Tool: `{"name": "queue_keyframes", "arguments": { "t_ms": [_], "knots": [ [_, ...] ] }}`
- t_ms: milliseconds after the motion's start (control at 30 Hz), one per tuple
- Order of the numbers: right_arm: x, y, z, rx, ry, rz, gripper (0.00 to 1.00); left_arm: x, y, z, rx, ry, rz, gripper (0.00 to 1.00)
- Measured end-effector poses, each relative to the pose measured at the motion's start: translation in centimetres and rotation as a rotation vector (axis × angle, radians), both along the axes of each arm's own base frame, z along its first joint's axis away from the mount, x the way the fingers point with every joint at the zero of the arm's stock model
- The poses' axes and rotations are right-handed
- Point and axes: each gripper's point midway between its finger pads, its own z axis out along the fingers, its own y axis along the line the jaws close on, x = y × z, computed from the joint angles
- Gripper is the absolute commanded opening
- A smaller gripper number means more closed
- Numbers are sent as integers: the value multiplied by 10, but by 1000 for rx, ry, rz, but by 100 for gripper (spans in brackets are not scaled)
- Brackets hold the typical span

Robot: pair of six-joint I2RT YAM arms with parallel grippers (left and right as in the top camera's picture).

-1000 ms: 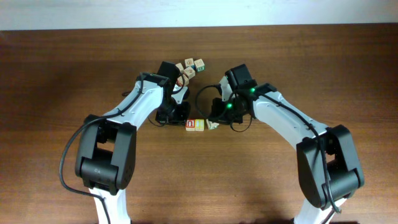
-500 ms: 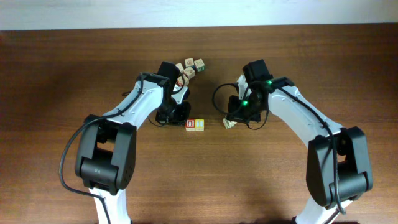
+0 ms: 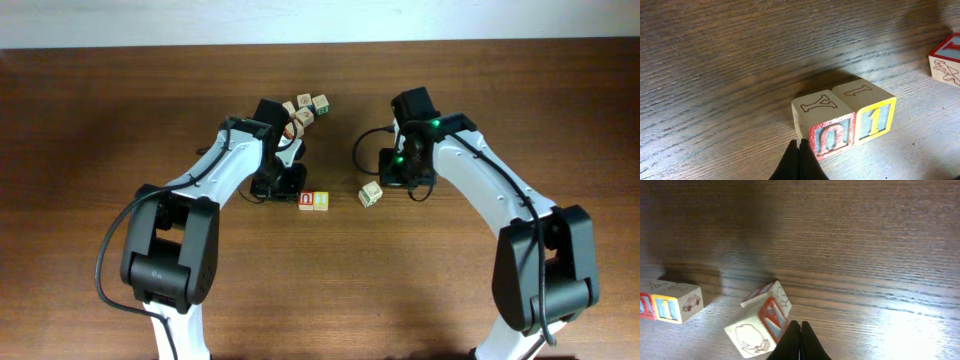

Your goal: Rotate 4 blocks

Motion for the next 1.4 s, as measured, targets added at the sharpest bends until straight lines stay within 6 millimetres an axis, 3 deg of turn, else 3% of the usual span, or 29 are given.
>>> {"name": "queue_keyframes", "arguments": {
  "t_ms": [167, 433, 567, 667, 767, 833, 900, 1000, 1400],
  "knots": [
    [-10, 29, -9, 2, 14, 79, 4, 0, 0, 0, 0, 0, 0, 0],
    [-16, 88, 1, 174, -15, 180, 4, 0, 0, 0, 0, 0, 0, 0],
    [-18, 94, 4, 191, -9, 180, 4, 0, 0, 0, 0, 0, 0, 0],
    [-21, 94, 19, 180, 27, 178, 4, 0, 0, 0, 0, -1, 0, 0],
    [-49, 109, 13, 150, 91, 209, 4, 5, -2, 0, -7, -21, 0, 0],
    [-78, 121, -4, 94, 142, 204, 4, 7, -2, 0, -10, -29, 0, 0],
    [-93, 119, -15, 36, 169, 158, 4, 7, -2, 0, -9, -29, 0, 0],
    [-98, 109, -29, -17, 181, 79, 4, 7, -2, 0, -9, -30, 5, 0],
    [-76, 103, -46, 1, 149, 10, 4, 8, -2, 0, -7, -31, 11, 0]
  ]
}}
